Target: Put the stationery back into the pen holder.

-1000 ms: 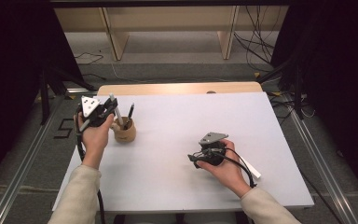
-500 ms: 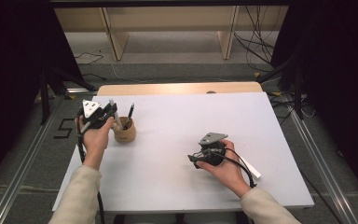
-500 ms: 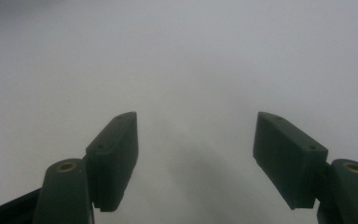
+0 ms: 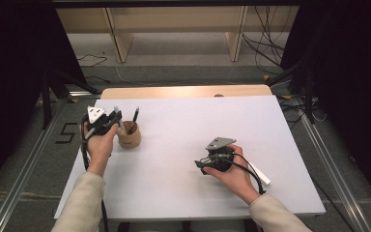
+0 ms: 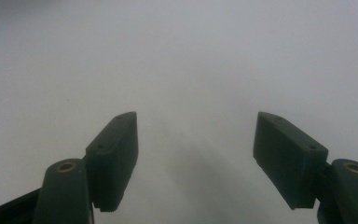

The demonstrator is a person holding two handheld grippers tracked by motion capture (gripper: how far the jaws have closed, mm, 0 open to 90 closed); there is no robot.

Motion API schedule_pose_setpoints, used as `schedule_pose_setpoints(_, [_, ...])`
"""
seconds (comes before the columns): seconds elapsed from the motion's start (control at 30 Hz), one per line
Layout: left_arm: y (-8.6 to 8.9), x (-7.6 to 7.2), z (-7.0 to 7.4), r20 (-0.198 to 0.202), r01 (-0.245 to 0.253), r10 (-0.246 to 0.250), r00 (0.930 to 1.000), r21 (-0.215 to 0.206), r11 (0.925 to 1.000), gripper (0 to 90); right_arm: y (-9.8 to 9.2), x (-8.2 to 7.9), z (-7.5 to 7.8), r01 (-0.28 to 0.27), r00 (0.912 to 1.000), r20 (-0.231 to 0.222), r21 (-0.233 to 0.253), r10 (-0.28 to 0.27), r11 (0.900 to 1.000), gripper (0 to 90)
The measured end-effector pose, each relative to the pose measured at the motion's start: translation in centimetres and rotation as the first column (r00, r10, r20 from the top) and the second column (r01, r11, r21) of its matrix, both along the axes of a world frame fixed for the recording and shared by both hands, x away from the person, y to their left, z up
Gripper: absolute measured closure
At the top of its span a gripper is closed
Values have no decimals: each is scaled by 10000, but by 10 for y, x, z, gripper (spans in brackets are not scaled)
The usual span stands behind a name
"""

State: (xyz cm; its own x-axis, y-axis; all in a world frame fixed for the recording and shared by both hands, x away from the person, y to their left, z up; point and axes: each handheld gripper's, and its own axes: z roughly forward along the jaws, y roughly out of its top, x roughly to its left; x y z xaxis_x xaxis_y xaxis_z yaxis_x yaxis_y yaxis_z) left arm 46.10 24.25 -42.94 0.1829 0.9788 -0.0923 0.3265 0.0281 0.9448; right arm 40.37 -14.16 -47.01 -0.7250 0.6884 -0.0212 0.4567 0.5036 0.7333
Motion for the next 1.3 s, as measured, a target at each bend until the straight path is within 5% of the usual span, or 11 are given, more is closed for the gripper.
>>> schedule_pose_setpoints(0.8, [5,2,-7,-68,-265,265,9996,25,9996,756,1,0,-1,20,10000,-12,-48,-20,10000,312])
schedule_pose_setpoints(1.3, [9,-6,0,233,-677,675,9974,68,9977,566,-2,0,0,89,10000,-18,-27,-89,10000,304])
